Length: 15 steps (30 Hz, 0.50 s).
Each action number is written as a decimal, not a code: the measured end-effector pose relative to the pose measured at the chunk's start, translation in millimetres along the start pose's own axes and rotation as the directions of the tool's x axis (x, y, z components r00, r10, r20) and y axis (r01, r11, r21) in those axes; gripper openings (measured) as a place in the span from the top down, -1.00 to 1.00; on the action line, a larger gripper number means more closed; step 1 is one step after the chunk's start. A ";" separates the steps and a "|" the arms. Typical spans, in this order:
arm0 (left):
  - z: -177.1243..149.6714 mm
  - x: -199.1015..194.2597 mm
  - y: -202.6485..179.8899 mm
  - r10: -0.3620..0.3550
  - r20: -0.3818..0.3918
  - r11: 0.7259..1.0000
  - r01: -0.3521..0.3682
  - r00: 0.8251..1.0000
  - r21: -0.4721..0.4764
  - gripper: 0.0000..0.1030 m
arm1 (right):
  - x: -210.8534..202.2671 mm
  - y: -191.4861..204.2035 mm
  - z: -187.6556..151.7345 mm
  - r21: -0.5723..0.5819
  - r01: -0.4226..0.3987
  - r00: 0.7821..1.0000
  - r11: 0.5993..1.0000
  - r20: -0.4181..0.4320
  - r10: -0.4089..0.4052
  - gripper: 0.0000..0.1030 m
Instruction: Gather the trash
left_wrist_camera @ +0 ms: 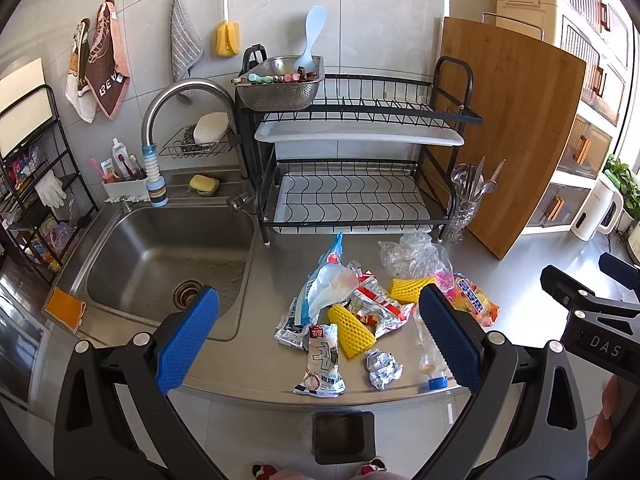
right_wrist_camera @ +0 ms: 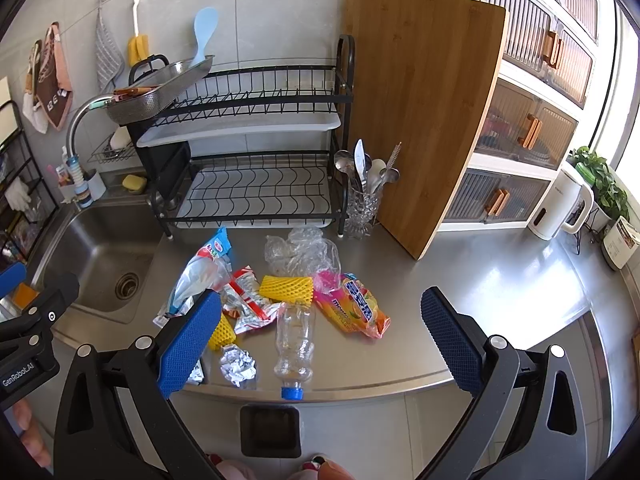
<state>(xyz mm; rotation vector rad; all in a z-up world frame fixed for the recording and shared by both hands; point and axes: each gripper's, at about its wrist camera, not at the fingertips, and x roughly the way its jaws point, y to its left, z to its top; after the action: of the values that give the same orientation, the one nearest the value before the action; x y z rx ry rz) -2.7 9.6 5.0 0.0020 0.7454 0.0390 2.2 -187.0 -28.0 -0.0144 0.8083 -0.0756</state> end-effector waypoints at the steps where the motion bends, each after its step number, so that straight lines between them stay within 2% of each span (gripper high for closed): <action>1: -0.1 0.0 0.1 0.001 0.000 1.000 -0.001 1.000 0.000 -0.84 | 0.0 0.1 0.0 0.000 0.001 1.000 1.000 0.000 -0.001 -0.94; 15: 0.9 1.9 1.8 0.006 -0.002 1.000 -0.006 1.000 0.009 -0.85 | 3.3 -1.2 0.7 0.008 -0.001 1.000 1.000 -0.006 0.001 -0.94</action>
<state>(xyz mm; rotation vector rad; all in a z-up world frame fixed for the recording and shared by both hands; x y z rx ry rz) -0.7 11.5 4.4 0.0129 0.7476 0.0414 4.9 -188.4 -29.9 -0.0060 0.8144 -0.0775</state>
